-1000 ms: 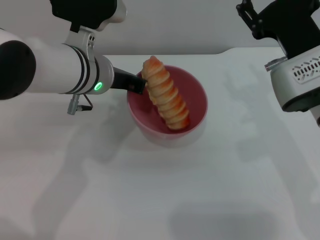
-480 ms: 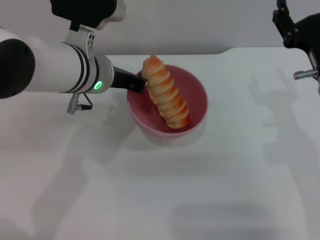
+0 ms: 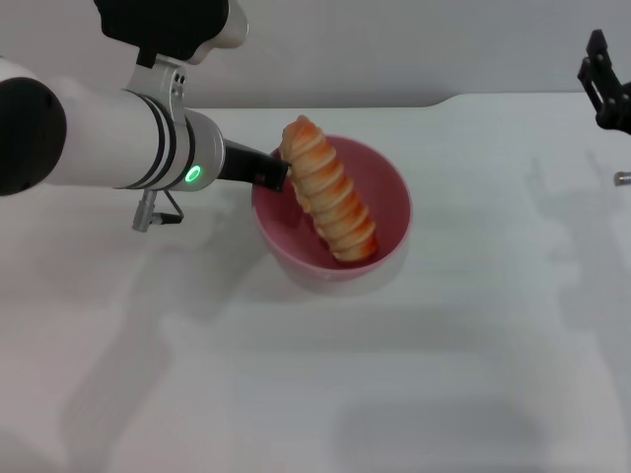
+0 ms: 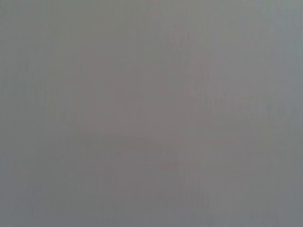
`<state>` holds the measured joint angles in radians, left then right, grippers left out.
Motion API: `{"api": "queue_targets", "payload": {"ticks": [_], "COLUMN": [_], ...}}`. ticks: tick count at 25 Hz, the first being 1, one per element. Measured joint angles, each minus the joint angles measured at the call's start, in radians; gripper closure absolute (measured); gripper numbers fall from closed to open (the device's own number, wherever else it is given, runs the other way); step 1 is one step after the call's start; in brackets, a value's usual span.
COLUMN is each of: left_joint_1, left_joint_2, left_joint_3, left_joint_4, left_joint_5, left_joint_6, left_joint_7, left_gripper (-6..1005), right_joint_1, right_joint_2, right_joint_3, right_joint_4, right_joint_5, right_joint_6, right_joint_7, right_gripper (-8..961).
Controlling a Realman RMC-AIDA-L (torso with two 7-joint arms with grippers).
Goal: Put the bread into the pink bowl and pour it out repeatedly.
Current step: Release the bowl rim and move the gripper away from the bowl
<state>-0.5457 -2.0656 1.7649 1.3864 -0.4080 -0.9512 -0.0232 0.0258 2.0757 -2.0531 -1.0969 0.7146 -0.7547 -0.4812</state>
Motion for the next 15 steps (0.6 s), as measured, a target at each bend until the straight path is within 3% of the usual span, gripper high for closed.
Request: {"api": "queue_targets", "payload": {"ticks": [15], "left_joint_1": [0.002], "left_joint_2": [-0.003], "left_joint_3": [0.005], "left_joint_4": [-0.006], "left_joint_5": [-0.024], "left_joint_6": [-0.055], "left_joint_7": [-0.027], "left_gripper": [916], "right_joint_1": [0.006], "right_joint_2": [0.0], "right_joint_3": [-0.012], "right_joint_4": [0.022], "right_joint_5": [-0.022], "right_joint_6": [-0.011], "right_joint_7": [-0.001], "right_gripper": [184]}}
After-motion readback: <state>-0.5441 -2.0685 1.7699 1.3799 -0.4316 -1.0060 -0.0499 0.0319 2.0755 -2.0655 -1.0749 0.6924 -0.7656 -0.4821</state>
